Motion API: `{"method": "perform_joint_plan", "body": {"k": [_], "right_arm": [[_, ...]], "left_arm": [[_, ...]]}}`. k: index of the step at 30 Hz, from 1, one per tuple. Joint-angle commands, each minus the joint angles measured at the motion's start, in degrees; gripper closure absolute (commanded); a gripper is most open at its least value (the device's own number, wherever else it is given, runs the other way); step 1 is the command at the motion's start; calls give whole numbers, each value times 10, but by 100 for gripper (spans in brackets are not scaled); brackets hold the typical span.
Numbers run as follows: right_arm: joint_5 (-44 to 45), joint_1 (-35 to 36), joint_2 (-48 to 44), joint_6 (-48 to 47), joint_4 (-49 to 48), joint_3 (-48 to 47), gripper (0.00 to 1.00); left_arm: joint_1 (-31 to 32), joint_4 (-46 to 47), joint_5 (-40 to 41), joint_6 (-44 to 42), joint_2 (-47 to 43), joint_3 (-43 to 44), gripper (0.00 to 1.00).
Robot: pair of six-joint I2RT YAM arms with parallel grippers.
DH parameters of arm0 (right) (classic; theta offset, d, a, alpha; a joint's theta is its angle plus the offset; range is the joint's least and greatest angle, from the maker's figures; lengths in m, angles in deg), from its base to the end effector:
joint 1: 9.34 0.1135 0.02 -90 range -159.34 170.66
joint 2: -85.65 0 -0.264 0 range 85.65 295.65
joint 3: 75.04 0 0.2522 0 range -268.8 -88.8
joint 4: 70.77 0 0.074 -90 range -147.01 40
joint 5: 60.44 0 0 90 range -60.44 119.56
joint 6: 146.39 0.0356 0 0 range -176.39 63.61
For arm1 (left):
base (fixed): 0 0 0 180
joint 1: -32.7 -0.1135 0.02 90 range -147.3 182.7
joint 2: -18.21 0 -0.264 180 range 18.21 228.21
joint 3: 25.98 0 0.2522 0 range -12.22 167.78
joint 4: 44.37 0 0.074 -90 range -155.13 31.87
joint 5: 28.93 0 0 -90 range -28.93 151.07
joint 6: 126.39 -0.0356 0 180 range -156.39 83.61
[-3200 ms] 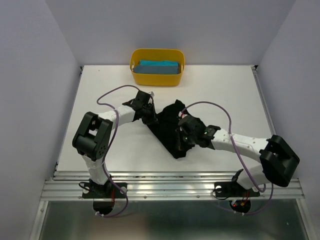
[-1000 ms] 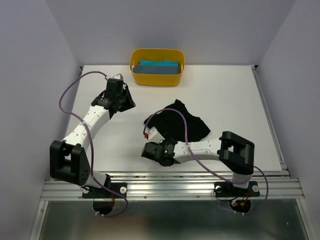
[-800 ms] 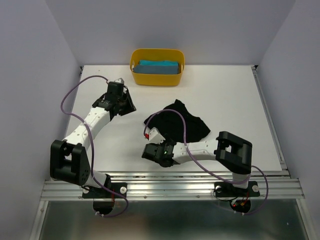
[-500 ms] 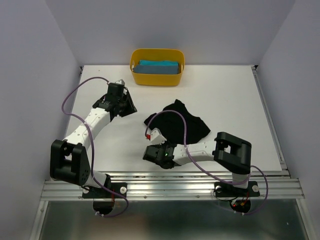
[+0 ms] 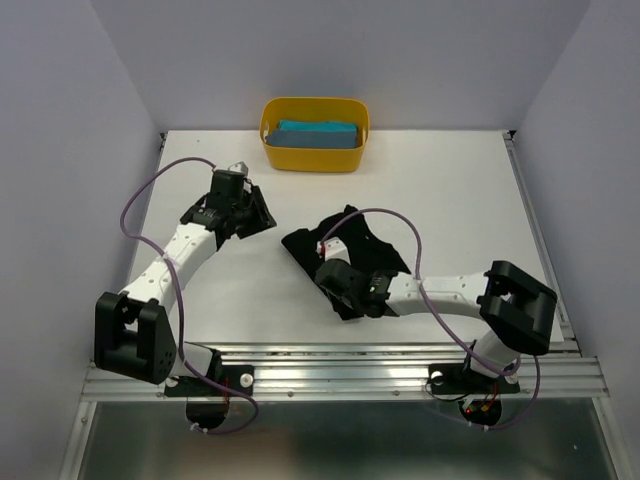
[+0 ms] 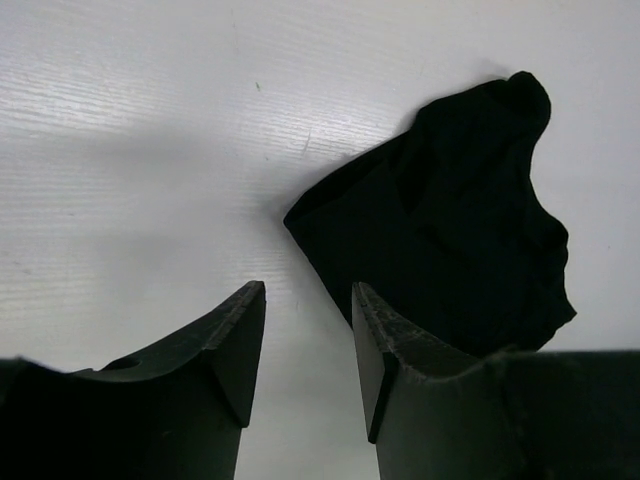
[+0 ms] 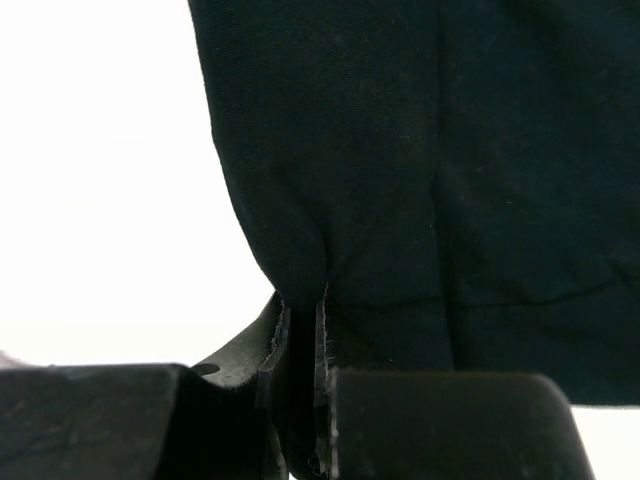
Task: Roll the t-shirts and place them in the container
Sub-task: Roll the T-shirt to the center of the board.
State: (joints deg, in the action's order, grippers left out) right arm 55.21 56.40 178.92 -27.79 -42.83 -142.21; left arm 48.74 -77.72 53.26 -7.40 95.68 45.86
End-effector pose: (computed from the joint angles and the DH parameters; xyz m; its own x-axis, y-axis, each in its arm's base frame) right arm 0.1471 0.2889 0.1802 -0.6354 -0.3597 -0.6833 -0.4707 0.8819 -0.0265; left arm 0.2857 -0.0872 0.2777 -0.7107 -0.2953 -0.6385 0.0352 0.8916 -0.4515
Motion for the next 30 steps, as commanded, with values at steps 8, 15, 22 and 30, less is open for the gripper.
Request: {"method": "perform_joint_plan", "body": {"k": [8,15,22,30], "right_arm": [[-320,-101,-53,101,-178,68,99],[-454,-171,-59,167,-268,117,99],[-579,-227,-45,258,-395,169,99],[-659,-274,-12,355,-534,230,99]], "left_arm": [[2,3,-21,-4,-50,-28,26],[10,8,-33,3,-58,-51,14],[38,32,-39,17,-45,-72,14],[90,75,-41,30,-1,-71,51]]}}
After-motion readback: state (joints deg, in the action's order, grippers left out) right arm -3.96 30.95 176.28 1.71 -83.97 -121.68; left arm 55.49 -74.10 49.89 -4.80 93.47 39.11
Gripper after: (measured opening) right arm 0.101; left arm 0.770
